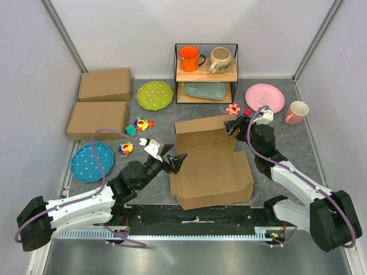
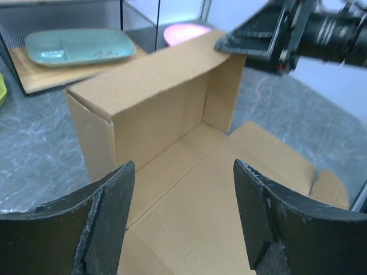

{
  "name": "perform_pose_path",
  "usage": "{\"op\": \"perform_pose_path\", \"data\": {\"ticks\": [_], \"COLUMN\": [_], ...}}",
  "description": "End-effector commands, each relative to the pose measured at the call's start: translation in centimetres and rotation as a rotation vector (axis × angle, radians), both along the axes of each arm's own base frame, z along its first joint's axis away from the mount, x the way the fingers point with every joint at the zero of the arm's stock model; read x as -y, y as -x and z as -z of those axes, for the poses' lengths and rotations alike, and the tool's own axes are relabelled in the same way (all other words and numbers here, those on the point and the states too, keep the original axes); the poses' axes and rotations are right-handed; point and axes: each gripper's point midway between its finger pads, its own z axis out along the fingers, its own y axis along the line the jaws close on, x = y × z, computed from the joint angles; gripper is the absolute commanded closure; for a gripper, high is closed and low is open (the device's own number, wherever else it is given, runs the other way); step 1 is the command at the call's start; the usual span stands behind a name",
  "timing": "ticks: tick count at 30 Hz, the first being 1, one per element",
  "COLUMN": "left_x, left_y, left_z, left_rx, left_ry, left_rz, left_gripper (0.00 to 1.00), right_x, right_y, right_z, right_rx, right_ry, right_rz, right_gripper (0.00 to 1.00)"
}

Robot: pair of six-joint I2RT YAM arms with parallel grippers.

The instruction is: Fold the paper box

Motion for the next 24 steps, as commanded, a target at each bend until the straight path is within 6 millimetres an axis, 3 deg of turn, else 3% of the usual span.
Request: {"op": "perform_pose_path", "data": {"ticks": [1,4,5,6,7,8,9,10,14,19,24], "left_x": [-1.0,-3.2,-2.8,-3.7,-3.7,-2.4,-3.5,-3.4,-2.0,-0.2,0.4], "left_y": [-0.2,-2.9,-3.8,-5.2,-6.0,-6.6,-8.0,-8.4,-9.4,-9.4,-8.6], "left_z": [-5.5,-6.9,-8.3,-6.3,-6.1,-6.1,-5.0,-5.0,-4.5,-1.5,1.0], "left_rx": [-0.013,-0.086,-0.116,-0.181,-0.221,-0.295,-0.349,-0.381,-0.466,-0.571,-0.626], "left_ry": [0.301,0.368,0.393,0.315,0.299,0.307,0.299,0.316,0.384,0.333,0.319], "left_rz": [-0.054,-0.22,-0.228,-0.281,-0.286,-0.237,-0.274,-0.26,-0.169,-0.096,-0.055], "left_gripper": [0.27,0.23,0.23,0.2,0.18,0.16,0.13,0.12,0.11,0.16,0.21], "right_x": [2.3,2.3,2.3,2.3,2.3,2.2,2.3,2.3,2.1,2.1,2.1], "right_y": [1.9,2.3,2.4,2.5,2.6,2.6,2.6,2.6,2.7,2.7,2.7], "right_z": [5.2,5.3,5.2,5.3,5.4,5.3,5.3,5.3,5.3,5.1,4.9], "right_rx": [-0.149,-0.152,-0.149,-0.15,-0.151,-0.151,-0.15,-0.15,-0.151,-0.148,-0.145], "right_ry": [0.122,0.124,0.124,0.125,0.126,0.125,0.127,0.127,0.126,0.13,0.128], "right_rz": [0.049,0.041,0.037,0.037,0.034,0.031,0.03,0.03,0.021,0.019,0.018], "right_gripper": [0.17,0.18,0.18,0.18,0.18,0.18,0.19,0.19,0.19,0.19,0.19]}}
